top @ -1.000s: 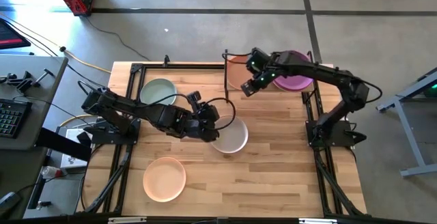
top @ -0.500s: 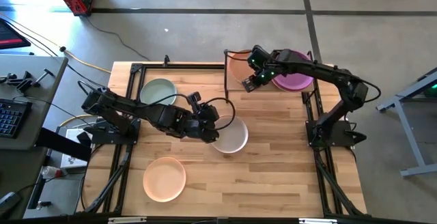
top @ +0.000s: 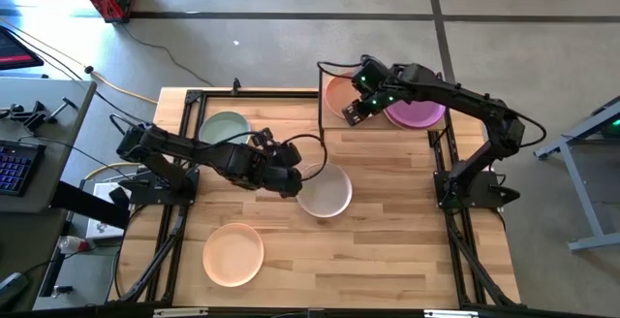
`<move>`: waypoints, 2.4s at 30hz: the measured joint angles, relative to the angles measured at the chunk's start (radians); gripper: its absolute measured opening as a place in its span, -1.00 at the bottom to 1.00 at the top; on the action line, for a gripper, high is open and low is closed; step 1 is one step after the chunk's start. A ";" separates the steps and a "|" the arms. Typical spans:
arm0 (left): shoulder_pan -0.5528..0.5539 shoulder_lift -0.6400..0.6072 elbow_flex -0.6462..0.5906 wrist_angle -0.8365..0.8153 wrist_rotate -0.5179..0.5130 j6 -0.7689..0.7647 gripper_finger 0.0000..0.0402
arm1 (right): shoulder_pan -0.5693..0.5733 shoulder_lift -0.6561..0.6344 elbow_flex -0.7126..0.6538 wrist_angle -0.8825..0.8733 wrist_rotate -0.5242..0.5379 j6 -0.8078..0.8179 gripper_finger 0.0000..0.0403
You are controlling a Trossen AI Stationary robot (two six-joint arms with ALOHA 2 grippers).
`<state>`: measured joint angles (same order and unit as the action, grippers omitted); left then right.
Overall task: Place and stack plates onto a shelf
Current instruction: Stack the blue plate on top of the brown plate on the shelf
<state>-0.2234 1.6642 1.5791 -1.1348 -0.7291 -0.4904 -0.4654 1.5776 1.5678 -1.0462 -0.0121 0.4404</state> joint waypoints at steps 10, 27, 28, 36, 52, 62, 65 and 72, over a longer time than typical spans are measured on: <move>0.082 0.001 -0.202 -0.089 0.180 -0.205 -0.46 | 0.091 -0.001 0.237 -0.105 -0.077 -0.109 -0.57; 0.294 0.001 -0.497 -0.081 0.393 -0.346 -0.46 | 0.234 -0.001 0.415 -0.230 -0.051 -0.113 -0.57; 0.305 0.001 -0.509 -0.081 0.397 -0.345 -0.46 | 0.238 -0.001 0.415 -0.229 -0.051 -0.113 -0.57; 0.397 0.000 -0.586 -0.039 0.398 -0.272 -0.47 | 0.246 -0.001 0.414 -0.233 -0.050 -0.111 -0.57; 0.569 0.000 -0.639 0.066 0.401 -0.045 -0.47 | 0.246 -0.001 0.413 -0.232 0.009 -0.109 -0.57; 0.621 0.000 -0.688 0.172 0.457 0.005 -0.47 | 0.246 -0.001 0.413 -0.237 0.009 -0.101 -0.57; 0.639 0.000 -0.708 0.174 0.457 0.005 -0.47 | 0.246 -0.001 0.413 -0.237 0.009 -0.101 -0.57; 0.651 0.000 -0.745 0.196 0.469 0.023 -0.49 | 0.246 -0.001 0.413 -0.237 0.009 -0.103 -0.57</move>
<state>0.4271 1.6638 0.8341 -0.9393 -0.2597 -0.4673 -0.2195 1.5768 1.9812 -1.2835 -0.0032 0.3375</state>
